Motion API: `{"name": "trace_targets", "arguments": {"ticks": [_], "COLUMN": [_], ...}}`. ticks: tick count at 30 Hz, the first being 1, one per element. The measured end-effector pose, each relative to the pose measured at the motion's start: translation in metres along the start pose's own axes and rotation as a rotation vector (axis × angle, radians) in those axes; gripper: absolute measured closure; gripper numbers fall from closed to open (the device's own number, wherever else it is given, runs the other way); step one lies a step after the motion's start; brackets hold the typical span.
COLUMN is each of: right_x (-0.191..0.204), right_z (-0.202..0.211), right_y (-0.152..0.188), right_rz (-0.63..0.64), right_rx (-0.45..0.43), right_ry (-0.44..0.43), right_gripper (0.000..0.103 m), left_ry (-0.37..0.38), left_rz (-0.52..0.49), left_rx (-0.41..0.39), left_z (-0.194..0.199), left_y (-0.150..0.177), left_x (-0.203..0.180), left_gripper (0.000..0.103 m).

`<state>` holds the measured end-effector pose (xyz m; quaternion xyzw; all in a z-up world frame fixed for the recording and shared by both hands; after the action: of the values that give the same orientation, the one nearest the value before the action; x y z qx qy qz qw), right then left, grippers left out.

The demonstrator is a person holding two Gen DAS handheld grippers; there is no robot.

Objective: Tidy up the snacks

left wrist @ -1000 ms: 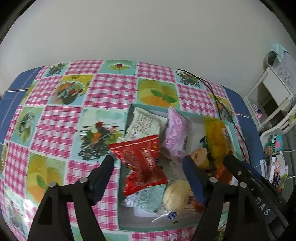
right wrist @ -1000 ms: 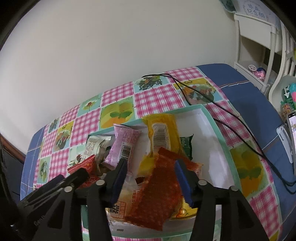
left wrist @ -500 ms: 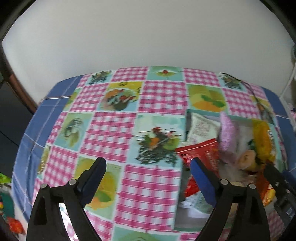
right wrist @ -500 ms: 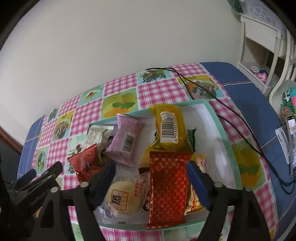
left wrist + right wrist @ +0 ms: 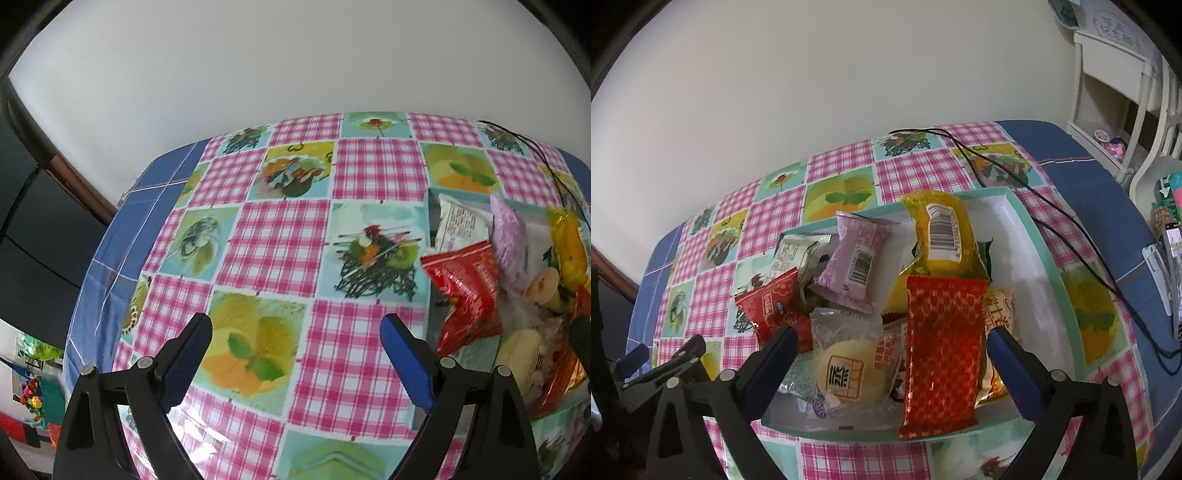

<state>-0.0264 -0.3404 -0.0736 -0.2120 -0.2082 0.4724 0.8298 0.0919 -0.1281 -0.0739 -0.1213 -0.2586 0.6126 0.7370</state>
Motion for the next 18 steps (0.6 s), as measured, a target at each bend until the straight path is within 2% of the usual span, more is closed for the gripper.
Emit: {"name": "trace_targets", "arguments": {"ticks": [8,18], "right_x": [0.01,0.021], "right_z": [0.011,0.014], "right_y": [0.015,0.043], "right_rz": [0.013,0.041], "right_rx": [-0.011,0.024], "right_ry": [-0.002,-0.003], "right_gripper": [0.0,0.0], "left_ry": [-0.028,-0.061], "left_rz": [0.011,-0.008], "left_rx": [-0.01,0.0], "left_z": [0.011,0.018], "left_y": [0.012,0.032], "left_x": [0.018,0.029], "left_gripper": [0.011,0.011]}}
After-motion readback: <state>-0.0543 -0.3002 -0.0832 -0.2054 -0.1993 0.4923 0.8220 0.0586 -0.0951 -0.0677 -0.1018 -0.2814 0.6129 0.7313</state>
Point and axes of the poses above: each gripper's, at about its wrist camera, not at the fingertips, and z roughly against the way its jaws point, x to its left, y to its underside, the point moved 8 cm from there along -z, roughly the way its jaws point, and after that the axes turned 5 degrees about z, right-handed, at the moved point
